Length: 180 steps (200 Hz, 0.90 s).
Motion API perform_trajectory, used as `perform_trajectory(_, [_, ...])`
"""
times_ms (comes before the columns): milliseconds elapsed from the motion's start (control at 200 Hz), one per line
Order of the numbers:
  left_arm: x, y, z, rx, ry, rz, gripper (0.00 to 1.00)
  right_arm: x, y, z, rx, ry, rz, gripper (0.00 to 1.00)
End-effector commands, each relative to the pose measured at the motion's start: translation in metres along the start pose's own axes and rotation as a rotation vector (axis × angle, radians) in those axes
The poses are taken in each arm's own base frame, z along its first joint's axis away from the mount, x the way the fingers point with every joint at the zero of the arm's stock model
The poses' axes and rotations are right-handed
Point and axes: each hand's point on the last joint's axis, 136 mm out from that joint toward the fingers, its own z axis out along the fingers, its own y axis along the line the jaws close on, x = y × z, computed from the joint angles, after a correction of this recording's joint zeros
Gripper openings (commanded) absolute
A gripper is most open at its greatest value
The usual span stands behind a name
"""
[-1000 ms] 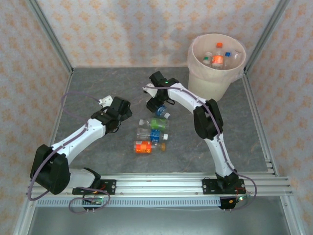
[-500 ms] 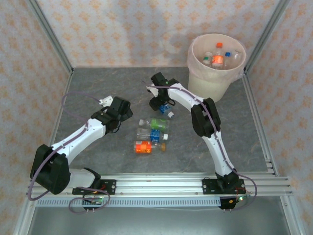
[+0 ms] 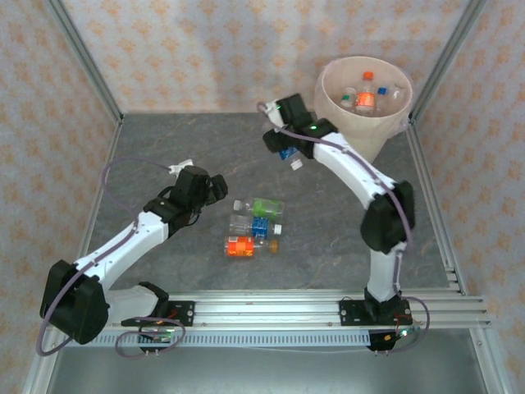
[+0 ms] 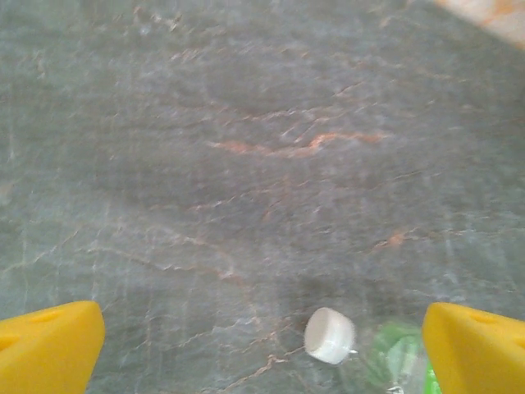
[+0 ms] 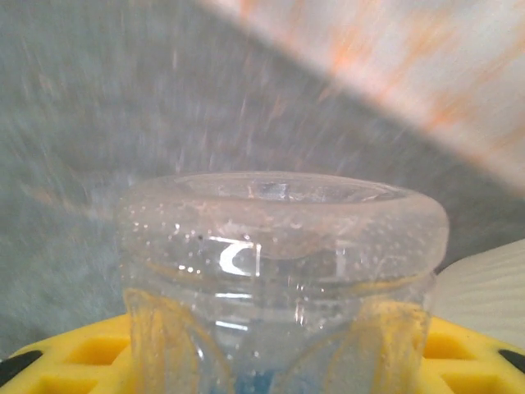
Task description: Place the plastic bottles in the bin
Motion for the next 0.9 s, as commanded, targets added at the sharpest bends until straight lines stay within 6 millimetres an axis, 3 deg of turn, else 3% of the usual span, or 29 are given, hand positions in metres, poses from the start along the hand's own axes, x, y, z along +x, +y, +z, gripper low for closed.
perform_trajectory(0, [-0.011,-0.015,-0.009,0.091,-0.047,0.058,1.00,-0.044,-0.028,-0.056,0.078,-0.209,0.061,0.51])
perform_trajectory(270, [-0.012,-0.046,-0.020,0.284,-0.062,0.066,1.00,-0.090,-0.081,-0.154,0.218,-0.470,0.143,0.48])
perform_trajectory(440, [-0.008,-0.070,-0.026,0.413,-0.043,0.113,1.00,-0.107,-0.138,-0.193,0.354,-0.578,0.225,0.48])
perform_trajectory(535, [-0.005,-0.079,-0.031,0.432,-0.031,0.163,1.00,-0.110,-0.176,-0.197,0.409,-0.606,0.305,0.48])
perform_trajectory(651, [-0.005,-0.087,-0.039,0.444,-0.048,0.213,1.00,-0.108,-0.218,-0.187,0.486,-0.595,0.385,0.48])
perform_trajectory(831, [-0.002,-0.086,-0.042,0.431,-0.053,0.235,1.00,-0.092,-0.289,-0.149,0.655,-0.516,0.529,0.50])
perform_trajectory(896, [-0.001,-0.083,-0.041,0.418,-0.049,0.235,1.00,-0.095,-0.306,-0.140,0.658,-0.505,0.569,0.50])
